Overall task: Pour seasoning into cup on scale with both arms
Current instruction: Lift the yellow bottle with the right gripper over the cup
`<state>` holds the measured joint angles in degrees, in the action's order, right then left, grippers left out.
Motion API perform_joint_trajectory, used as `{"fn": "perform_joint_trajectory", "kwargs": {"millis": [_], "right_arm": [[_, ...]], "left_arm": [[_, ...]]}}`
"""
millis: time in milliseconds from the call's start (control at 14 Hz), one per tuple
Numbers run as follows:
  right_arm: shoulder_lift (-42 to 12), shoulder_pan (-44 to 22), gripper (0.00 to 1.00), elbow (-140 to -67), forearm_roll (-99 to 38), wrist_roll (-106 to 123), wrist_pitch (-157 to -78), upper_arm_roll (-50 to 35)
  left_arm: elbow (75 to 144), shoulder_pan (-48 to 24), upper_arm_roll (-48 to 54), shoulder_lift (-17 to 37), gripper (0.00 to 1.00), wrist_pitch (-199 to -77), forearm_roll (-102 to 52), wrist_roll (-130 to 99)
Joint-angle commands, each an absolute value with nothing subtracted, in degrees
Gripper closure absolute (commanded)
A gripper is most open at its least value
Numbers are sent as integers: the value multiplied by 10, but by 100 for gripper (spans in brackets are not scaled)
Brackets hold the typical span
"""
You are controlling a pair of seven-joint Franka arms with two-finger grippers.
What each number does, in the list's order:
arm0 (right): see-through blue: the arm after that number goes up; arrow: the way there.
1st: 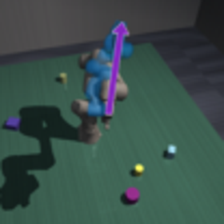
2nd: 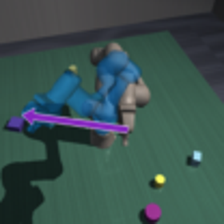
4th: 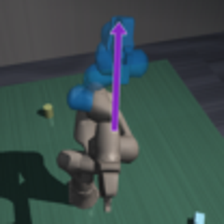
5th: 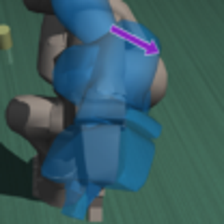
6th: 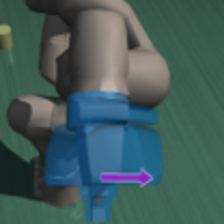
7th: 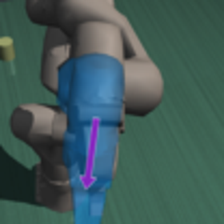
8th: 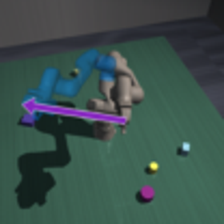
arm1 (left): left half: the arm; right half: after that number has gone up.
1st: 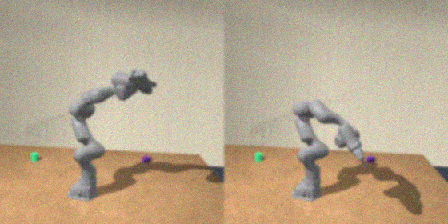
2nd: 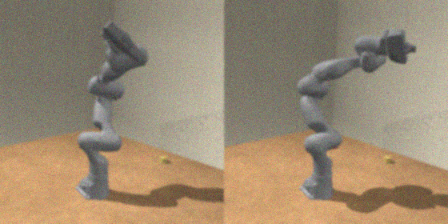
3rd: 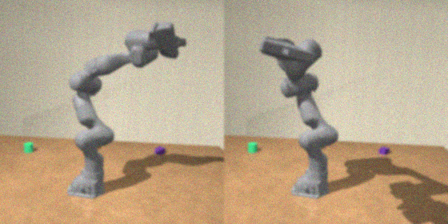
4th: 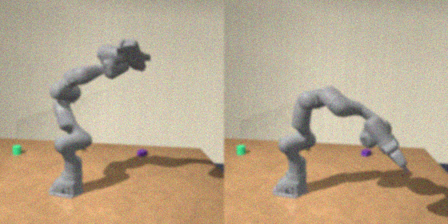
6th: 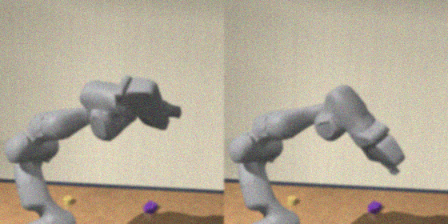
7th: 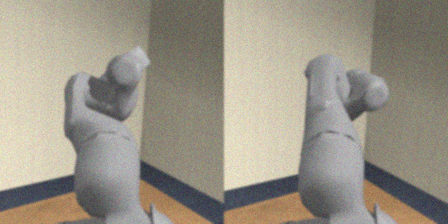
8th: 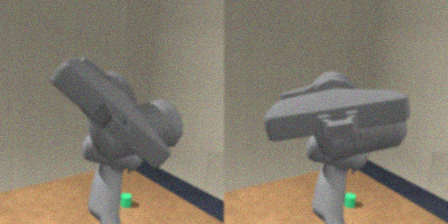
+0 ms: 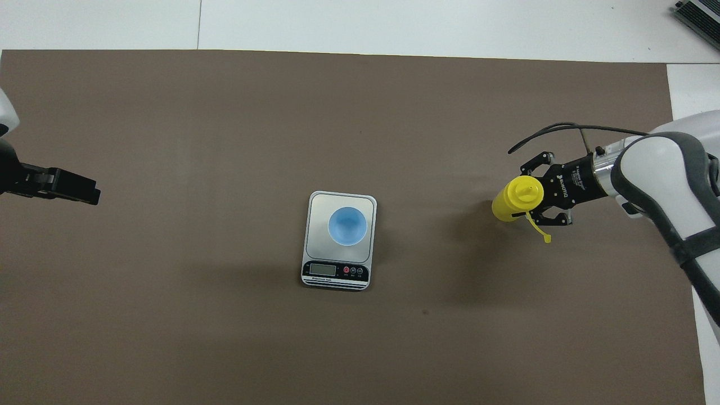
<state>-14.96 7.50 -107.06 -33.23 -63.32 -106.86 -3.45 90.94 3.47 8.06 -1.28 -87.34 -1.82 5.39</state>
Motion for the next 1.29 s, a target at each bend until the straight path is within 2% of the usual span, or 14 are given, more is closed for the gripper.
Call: {"fn": "perform_joint_trajectory", "kwargs": {"millis": [0,429,786,1214], "right_arm": [[-132,41,100,-1039,-272,-731,-1070,-33],[-129,-65,100,-970,-130,-928,-1086,-36],[-129,-168,100,-968,16,-1056,-1171,-36],[-127,-239,100,-979,151,-1078,-1251,-37]], "left_arm": [[918,42,83,-21,0,-868,-26,58],[918,41,83,-21,0,-868,-26,58],[918,42,83,-21,0,-868,-26,58],[918,42,83,-21,0,-868,-26,58]]}}
